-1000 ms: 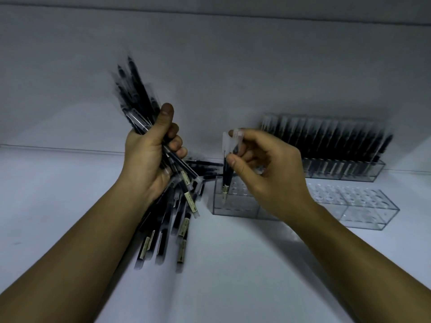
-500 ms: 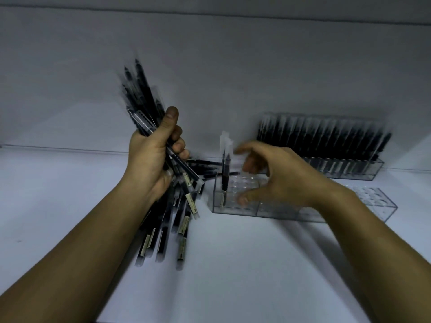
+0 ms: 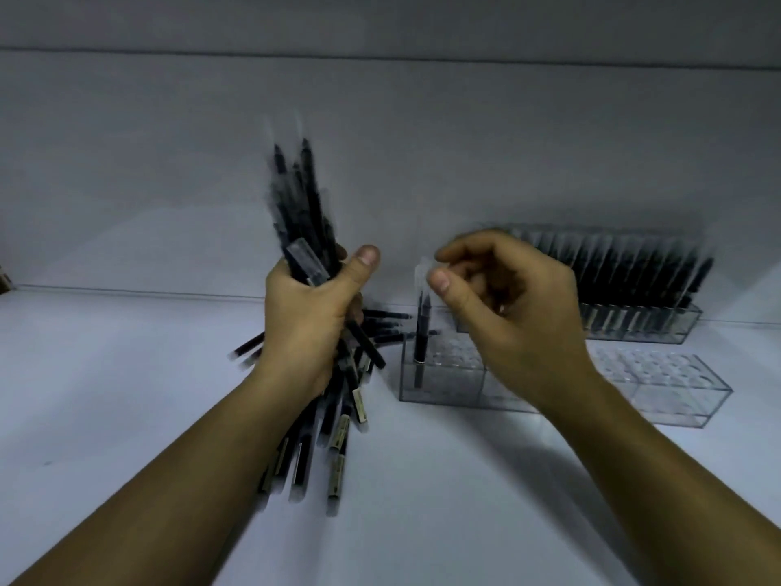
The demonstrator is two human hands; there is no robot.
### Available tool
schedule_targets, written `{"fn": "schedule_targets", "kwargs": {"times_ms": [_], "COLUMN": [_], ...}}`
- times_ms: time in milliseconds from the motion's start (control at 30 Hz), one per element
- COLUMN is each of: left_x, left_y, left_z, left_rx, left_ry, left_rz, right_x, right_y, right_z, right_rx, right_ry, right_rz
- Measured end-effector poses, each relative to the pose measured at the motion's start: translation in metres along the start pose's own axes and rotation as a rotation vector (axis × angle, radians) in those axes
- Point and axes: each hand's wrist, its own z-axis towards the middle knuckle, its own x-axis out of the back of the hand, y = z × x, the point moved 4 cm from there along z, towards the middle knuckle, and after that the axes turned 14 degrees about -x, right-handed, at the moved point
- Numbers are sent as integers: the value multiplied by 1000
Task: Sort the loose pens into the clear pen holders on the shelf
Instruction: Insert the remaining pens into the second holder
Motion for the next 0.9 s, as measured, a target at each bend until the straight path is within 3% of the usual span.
{"fn": "schedule_targets", "kwargs": {"times_ms": [133, 233, 333, 433, 567, 767, 900], "left_x": [-13, -30, -30, -30, -25, -21, -14], "left_y": [15, 23, 28, 23, 19, 18, 12], "left_z": [-9, -17, -16, -18, -17, -15, -12], "left_rx": [-154, -34, -86, -66, -192, -178, -182], "left_ry": [-68, -14, -74, -141, -200, -198, -150], "left_rz": [161, -68, 17, -87, 140, 106, 211], "right_x": [-20, -33, -36, -33, -21, 6, 36], "right_y": [-36, -48, -50, -50, -43, -21, 9], "right_z": [11, 20, 18, 13, 14, 29, 34], "right_rx": [-40, -94, -129, -111, -190, -340, -475], "right_ry": [-50, -128, -128, -118, -70, 107, 228], "right_rz": [39, -96, -169, -151, 2, 273, 431]}}
